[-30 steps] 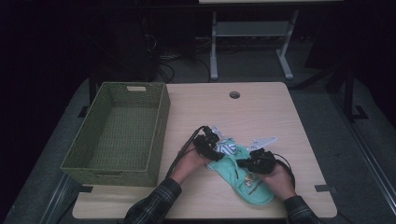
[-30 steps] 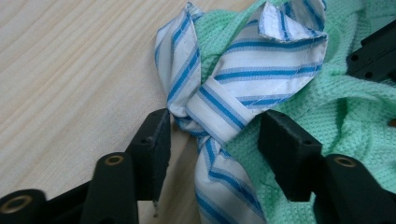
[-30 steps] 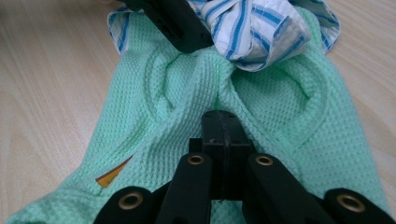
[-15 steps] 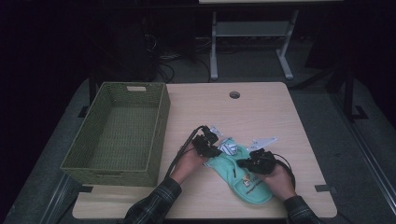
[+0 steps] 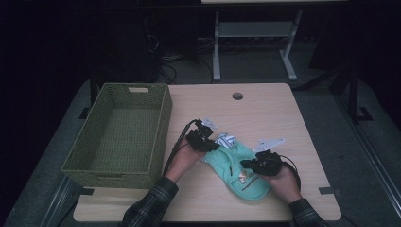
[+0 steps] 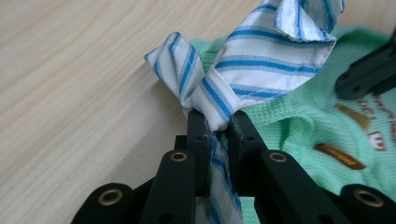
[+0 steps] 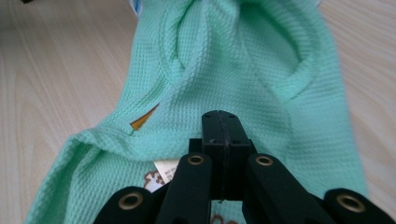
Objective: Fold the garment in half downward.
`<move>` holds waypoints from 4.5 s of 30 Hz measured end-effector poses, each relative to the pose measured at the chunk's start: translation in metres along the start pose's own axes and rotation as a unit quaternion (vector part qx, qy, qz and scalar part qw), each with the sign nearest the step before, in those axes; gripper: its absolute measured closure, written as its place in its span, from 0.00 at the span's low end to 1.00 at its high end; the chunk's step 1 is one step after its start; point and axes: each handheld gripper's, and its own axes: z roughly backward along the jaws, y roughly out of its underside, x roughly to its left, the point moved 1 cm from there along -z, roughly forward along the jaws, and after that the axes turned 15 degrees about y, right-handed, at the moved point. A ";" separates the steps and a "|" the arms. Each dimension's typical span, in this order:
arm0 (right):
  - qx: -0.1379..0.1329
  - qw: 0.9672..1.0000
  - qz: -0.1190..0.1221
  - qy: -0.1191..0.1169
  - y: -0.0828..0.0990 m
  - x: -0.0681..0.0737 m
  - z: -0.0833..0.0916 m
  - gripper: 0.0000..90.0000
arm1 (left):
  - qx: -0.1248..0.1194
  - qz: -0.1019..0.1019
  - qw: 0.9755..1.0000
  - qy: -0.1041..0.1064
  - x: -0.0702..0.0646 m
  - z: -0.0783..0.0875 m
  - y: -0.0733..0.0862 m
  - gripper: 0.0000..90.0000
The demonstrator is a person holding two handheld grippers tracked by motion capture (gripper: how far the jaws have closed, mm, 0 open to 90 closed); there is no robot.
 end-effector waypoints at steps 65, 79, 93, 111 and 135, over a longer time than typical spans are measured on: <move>0.025 1.000 -0.007 0.012 0.018 -0.011 0.004 1.00 | 0.005 -0.075 0.997 -0.006 -0.043 0.013 -0.021 0.88; 0.002 0.999 -0.032 0.031 0.020 -0.030 0.018 1.00 | 0.007 -0.070 0.997 0.039 -0.050 -0.006 -0.020 0.60; -0.003 0.999 -0.036 0.035 0.021 -0.031 0.025 1.00 | -0.018 -0.059 0.997 0.043 -0.046 0.002 -0.024 0.58; -0.011 1.000 -0.026 0.014 0.017 -0.023 0.027 1.00 | 0.021 -0.049 0.997 0.046 -0.041 -0.028 -0.012 0.87; -0.045 0.998 -0.016 -0.027 -0.021 -0.004 -0.004 1.00 | -0.031 -0.073 0.996 0.042 -0.050 0.018 -0.025 0.98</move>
